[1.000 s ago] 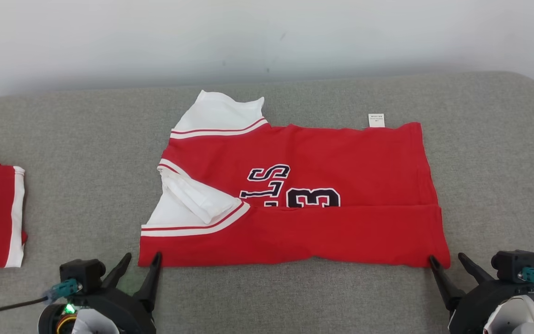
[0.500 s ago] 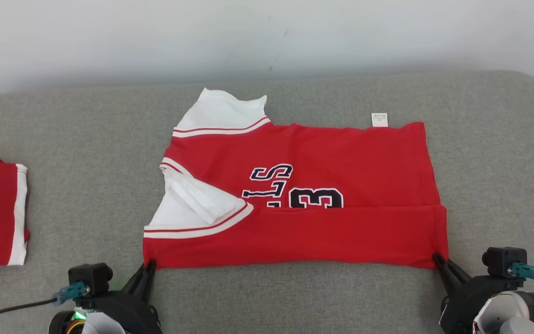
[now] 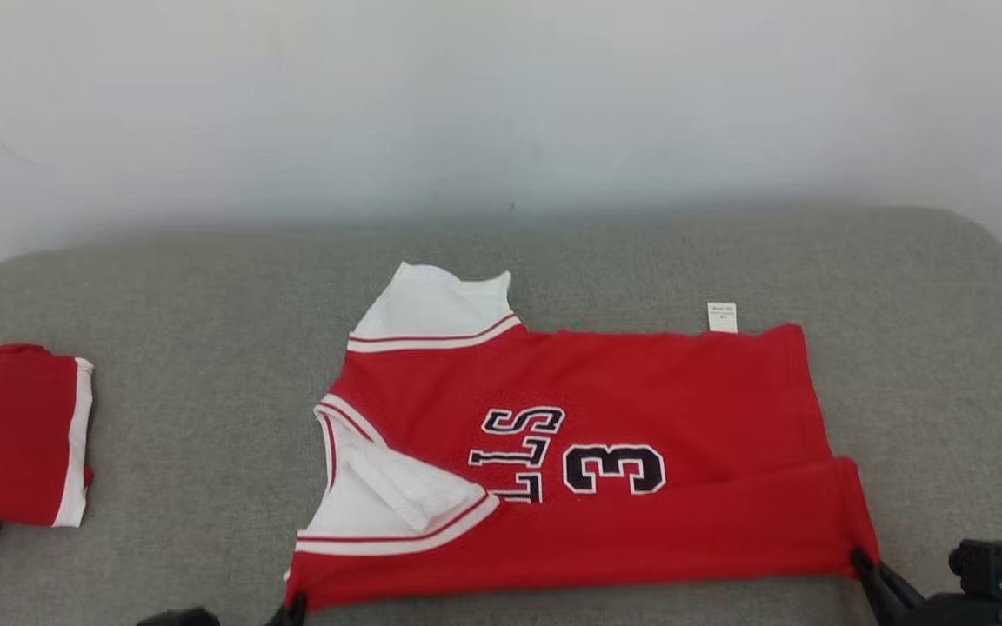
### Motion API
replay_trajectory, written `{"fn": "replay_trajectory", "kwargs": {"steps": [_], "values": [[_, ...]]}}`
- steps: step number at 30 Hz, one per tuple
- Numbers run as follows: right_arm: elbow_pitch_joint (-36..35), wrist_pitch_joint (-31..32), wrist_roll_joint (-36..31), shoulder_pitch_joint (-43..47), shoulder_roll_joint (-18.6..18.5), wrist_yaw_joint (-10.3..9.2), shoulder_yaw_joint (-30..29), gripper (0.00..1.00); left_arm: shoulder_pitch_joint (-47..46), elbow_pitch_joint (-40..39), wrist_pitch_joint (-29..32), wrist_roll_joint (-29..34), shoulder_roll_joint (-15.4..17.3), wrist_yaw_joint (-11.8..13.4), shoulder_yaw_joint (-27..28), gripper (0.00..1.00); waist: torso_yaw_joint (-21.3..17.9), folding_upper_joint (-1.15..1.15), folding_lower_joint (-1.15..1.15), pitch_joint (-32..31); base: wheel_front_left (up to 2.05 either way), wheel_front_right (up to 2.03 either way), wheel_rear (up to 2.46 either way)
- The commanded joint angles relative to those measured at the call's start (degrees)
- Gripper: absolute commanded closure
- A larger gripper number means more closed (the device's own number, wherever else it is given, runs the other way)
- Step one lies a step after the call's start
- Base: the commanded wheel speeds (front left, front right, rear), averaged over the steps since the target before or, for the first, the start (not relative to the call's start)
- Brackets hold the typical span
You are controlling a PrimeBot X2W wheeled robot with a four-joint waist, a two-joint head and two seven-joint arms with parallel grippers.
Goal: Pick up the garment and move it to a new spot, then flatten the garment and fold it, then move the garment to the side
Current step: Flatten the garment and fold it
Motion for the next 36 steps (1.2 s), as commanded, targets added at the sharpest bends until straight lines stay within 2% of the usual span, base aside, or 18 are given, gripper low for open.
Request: {"fn": "replay_trajectory", "kwargs": {"steps": [1,11,18,20,21,30,34,36], "values": [[-1.64,0.24,0.08,2.78,0.11,-0.05,-1.60,1.00,3.43,-2.58,-0.37,-0.26,0.94,1.35,0.26,1.00,0.61,0.00,0.00,-1.23,0.00,0.00,0.00],[-8.51,4.26,-1.65,10.34,2.05,-0.05,-5.77,1.00,12.20,-13.35,-0.44,-1.54,2.88,6.50,1.10,1.00,1.31,0.00,0.00,-1.35,0.00,0.00,0.00],[-10.12,7.67,-3.66,11.45,3.43,-0.05,-6.92,1.00,13.00,-14.84,0.13,-1.14,2.58,7.75,0.30,1.00,1.53,0.00,0.00,-1.34,0.00,0.00,0.00],[-10.47,8.45,-3.78,11.45,3.91,-0.05,-7.12,0.18,12.67,-14.79,-0.18,-0.41,2.70,7.87,0.04,0.27,1.49,0.00,0.00,-1.36,0.00,0.00,0.00],[-10.62,8.54,-4.10,11.39,4.02,-0.05,-7.28,0.00,12.49,-14.85,-0.28,0.15,2.79,7.95,-0.14,0.00,1.47,0.00,0.00,-1.35,0.00,0.00,0.00],[-13.55,5.98,-6.27,9.66,4.49,-0.05,-9.63,0.00,11.29,-17.30,-2.77,3.10,3.26,8.79,2.43,0.00,1.75,0.00,0.00,-1.54,0.00,0.00,0.00],[-14.58,2.50,-8.08,8.93,5.23,-0.04,-10.56,0.00,11.27,-18.82,-3.25,6.05,2.98,9.57,5.78,0.00,1.83,0.00,0.00,-1.69,0.00,0.00,0.00],[-14.89,0.60,-8.79,8.40,5.76,-0.04,-10.72,0.00,11.03,-20.64,-3.36,8.45,1.94,9.82,9.42,0.00,1.86,0.00,0.00,-1.74,0.00,0.00,0.00]]}}
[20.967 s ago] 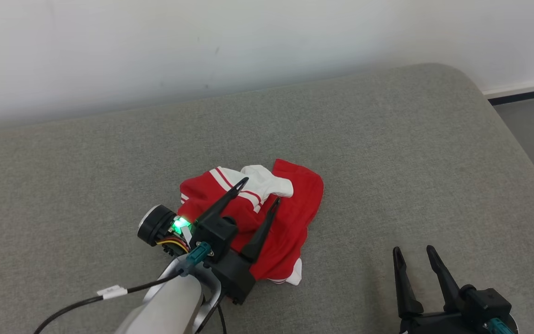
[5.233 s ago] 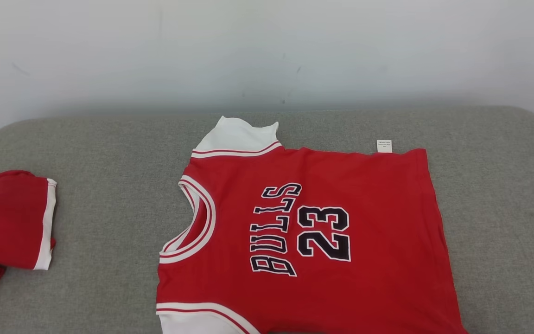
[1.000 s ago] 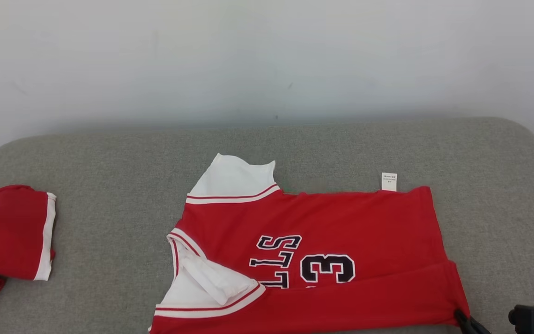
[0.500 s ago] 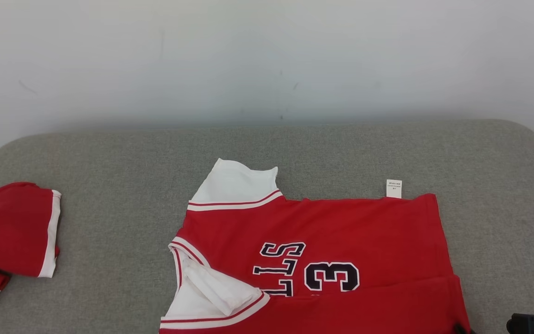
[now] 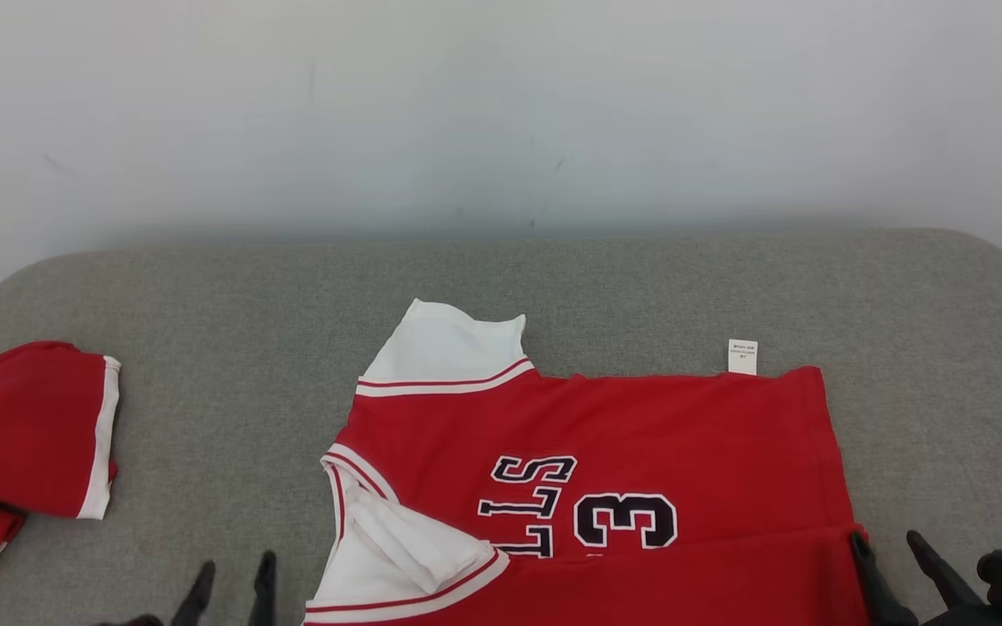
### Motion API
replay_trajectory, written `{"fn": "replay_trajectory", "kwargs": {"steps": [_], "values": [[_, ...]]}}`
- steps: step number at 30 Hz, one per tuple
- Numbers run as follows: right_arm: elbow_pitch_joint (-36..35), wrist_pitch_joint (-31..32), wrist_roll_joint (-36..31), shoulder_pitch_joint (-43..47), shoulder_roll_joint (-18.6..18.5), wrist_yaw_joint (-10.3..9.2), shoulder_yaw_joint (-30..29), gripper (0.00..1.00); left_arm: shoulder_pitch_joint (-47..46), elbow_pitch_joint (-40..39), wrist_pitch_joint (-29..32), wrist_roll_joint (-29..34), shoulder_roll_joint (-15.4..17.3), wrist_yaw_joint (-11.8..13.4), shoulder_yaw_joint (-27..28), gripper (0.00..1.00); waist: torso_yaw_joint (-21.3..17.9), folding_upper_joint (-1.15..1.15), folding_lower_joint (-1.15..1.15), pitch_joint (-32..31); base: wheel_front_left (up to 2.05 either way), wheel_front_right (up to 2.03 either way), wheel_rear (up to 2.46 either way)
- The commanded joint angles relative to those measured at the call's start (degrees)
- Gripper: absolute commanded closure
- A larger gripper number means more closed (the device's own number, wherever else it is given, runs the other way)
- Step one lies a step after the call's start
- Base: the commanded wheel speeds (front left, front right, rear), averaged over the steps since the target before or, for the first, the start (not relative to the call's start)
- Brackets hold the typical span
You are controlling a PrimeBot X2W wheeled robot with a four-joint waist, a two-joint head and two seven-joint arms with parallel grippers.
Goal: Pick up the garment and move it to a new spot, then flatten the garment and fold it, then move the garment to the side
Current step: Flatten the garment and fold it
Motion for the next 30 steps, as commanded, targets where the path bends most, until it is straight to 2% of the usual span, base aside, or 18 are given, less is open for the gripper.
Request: {"fn": "replay_trajectory", "kwargs": {"steps": [1,9,12,13,22,30], "values": [[-0.32,-1.83,-0.93,-0.76,0.65,-0.10,-0.24,0.00,-0.13,-1.43,-0.30,2.43,-1.07,0.15,2.67,0.00,0.00,0.00,0.00,-0.03,0.00,0.00,0.00],[0.28,-11.97,-6.89,-2.91,3.48,-0.09,0.34,0.00,1.48,-6.36,-0.28,18.84,-6.08,-0.55,12.79,0.00,-0.32,0.00,0.00,-0.01,0.00,0.00,0.00],[0.89,-15.63,-8.05,-3.51,4.86,-0.09,0.83,0.00,2.74,-7.94,-0.29,24.27,-8.23,-1.56,15.99,0.00,-0.59,0.00,0.00,0.24,0.00,0.00,0.00],[0.89,-15.63,-8.05,-3.51,4.86,-0.09,0.83,0.00,2.74,-7.94,-0.29,24.27,-8.23,-1.56,15.99,0.00,-0.59,0.00,0.00,0.24,0.00,0.00,0.00],[1.64,-19.11,-10.32,-3.53,8.08,-0.10,3.47,0.00,5.59,-8.41,-0.29,34.02,-14.99,-6.24,23.82,0.00,-0.75,0.00,0.00,1.30,0.00,0.00,0.00],[-0.62,-19.13,-13.34,-2.61,10.29,-0.09,2.62,0.00,5.75,-6.47,-0.30,37.80,-18.11,-9.87,28.07,0.00,-0.74,0.00,0.00,2.31,0.00,0.00,0.00]]}}
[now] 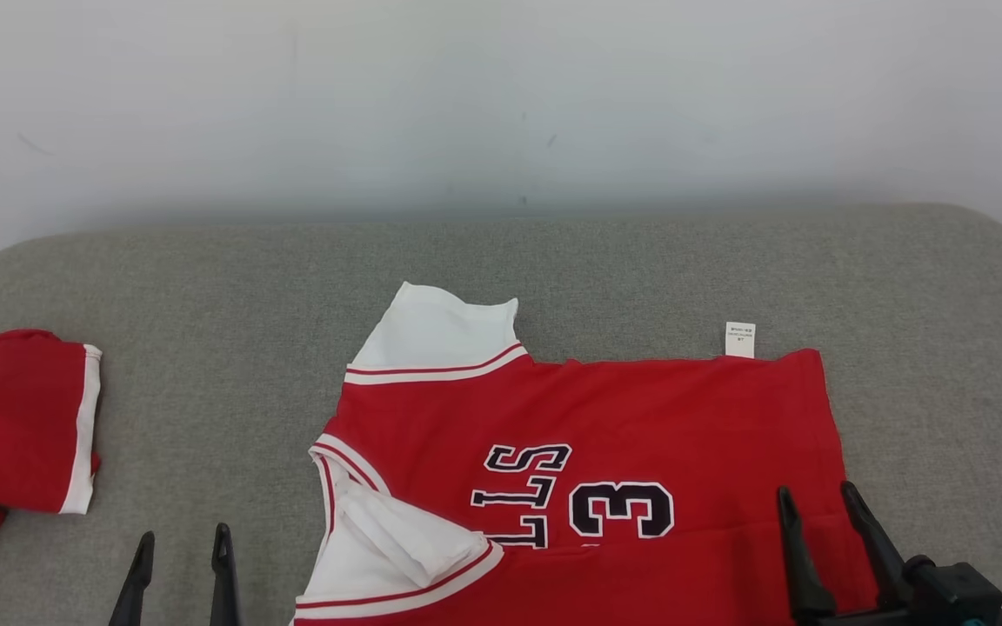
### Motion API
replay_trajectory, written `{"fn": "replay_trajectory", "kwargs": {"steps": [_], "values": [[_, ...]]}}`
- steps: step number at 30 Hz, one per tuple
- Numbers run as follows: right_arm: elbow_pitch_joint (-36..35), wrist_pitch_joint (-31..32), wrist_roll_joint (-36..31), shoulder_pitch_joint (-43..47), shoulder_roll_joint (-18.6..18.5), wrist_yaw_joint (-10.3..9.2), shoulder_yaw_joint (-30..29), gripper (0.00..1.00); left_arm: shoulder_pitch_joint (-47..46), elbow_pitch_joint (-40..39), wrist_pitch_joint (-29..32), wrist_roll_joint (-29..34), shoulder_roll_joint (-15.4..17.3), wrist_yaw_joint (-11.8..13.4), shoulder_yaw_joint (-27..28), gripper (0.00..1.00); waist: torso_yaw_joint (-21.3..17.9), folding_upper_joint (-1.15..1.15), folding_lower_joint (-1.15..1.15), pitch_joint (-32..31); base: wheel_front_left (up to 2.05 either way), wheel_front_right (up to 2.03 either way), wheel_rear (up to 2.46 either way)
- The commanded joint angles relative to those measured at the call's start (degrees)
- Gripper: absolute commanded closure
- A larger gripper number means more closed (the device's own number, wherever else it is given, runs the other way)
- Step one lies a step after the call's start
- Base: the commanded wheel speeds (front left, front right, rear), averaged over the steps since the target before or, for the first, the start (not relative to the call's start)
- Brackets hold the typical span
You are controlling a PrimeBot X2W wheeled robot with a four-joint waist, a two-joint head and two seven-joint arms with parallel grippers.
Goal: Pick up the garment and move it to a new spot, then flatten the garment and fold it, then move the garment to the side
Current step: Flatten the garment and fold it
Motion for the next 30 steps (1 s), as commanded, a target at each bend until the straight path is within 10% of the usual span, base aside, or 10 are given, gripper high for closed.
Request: {"fn": "replay_trajectory", "kwargs": {"steps": [1,12,30], "values": [[-0.12,-0.25,-0.65,0.23,0.44,-0.08,-0.17,0.00,-0.08,0.28,-0.15,0.50,-0.29,-0.41,0.52,0.00,-0.04,0.00,0.00,0.16,0.00,0.00,0.00],[0.67,-0.18,-0.58,-6.59,0.77,-0.09,-0.95,0.00,-8.17,3.93,-0.16,0.38,1.32,-3.90,4.73,0.00,-4.64,0.00,0.00,3.64,0.00,0.00,0.00],[16.96,-0.16,-1.85,-31.17,2.05,-0.09,1.44,0.00,-42.07,18.47,18.25,-19.64,21.01,-4.79,-9.90,0.00,-15.65,0.00,0.00,15.67,0.00,0.00,0.00]]}}
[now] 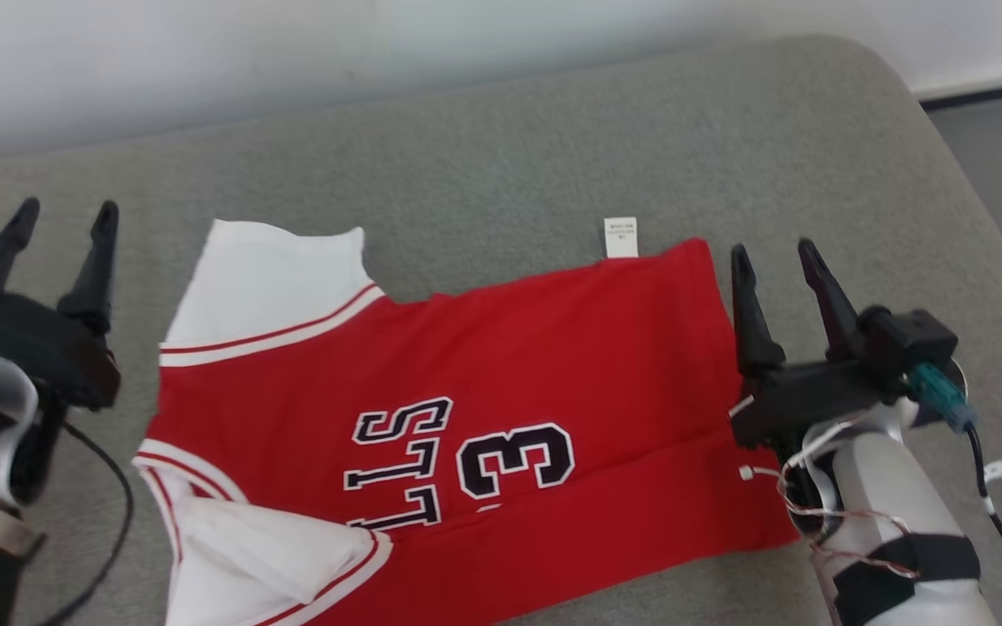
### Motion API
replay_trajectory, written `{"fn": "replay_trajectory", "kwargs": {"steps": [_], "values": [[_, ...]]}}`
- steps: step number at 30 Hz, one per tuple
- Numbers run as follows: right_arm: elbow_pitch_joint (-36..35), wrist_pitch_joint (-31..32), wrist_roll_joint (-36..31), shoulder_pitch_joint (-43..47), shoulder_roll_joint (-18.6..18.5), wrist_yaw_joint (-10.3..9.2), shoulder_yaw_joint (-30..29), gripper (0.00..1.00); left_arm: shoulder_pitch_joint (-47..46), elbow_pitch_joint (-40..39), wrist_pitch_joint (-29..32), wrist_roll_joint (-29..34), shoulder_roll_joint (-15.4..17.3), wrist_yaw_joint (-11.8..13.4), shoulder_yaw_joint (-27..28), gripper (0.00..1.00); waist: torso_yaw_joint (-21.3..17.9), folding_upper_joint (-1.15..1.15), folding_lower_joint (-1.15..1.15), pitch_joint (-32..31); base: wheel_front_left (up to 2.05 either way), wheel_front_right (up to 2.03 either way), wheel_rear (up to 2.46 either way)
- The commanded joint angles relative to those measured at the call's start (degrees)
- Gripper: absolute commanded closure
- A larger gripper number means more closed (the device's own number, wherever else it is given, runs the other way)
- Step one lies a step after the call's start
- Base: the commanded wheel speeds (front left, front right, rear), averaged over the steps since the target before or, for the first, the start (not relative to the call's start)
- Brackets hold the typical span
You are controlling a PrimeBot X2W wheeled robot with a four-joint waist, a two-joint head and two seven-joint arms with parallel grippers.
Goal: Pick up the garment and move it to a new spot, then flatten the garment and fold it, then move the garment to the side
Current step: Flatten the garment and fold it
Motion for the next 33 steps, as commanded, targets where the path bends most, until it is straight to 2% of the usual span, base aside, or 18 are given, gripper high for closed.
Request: {"fn": "replay_trajectory", "kwargs": {"steps": [1,7,15,24,30,32,33], "values": [[0.43,-0.05,0.24,-1.24,0.48,-0.09,0.28,0.00,-1.77,0.92,1.76,-1.65,1.67,0.09,-1.44,0.00,-3.77,-0.01,-0.01,4.19,0.00,0.00,0.00],[1.85,-0.04,0.76,-4.97,1.40,-0.08,0.79,0.00,-8.11,4.03,7.86,-7.90,6.01,0.07,-7.40,0.00,-5.97,-0.01,-0.01,8.06,0.00,0.00,0.00],[2.12,-0.05,1.44,-6.74,2.40,-0.08,1.26,0.00,-13.23,7.77,12.55,-11.49,8.98,0.07,-14.43,0.00,-7.46,-0.01,-0.01,10.84,0.00,0.00,0.00],[2.69,-0.05,1.25,-8.03,2.70,-0.08,1.73,0.00,-17.63,11.17,13.12,-13.14,10.13,0.07,-20.04,0.00,-7.65,-0.01,-0.01,11.93,0.00,0.00,0.00],[4.35,-0.04,1.61,-9.45,2.67,-0.08,2.64,0.00,-20.06,14.26,13.70,-14.97,9.55,0.07,-22.26,0.00,-7.46,-0.01,-0.01,12.81,0.00,0.00,0.00],[5.72,-0.04,1.78,-10.07,2.66,-0.09,3.17,0.00,-20.60,15.18,13.87,-15.21,9.10,0.06,-23.24,0.40,-7.37,-0.01,-0.01,13.04,0.00,0.00,0.00],[6.24,-0.04,1.82,-10.48,2.55,-0.08,3.34,0.00,-20.78,15.53,13.63,-15.43,9.05,0.06,-23.64,0.66,-7.30,-0.01,-0.01,13.13,0.00,0.00,0.00]]}}
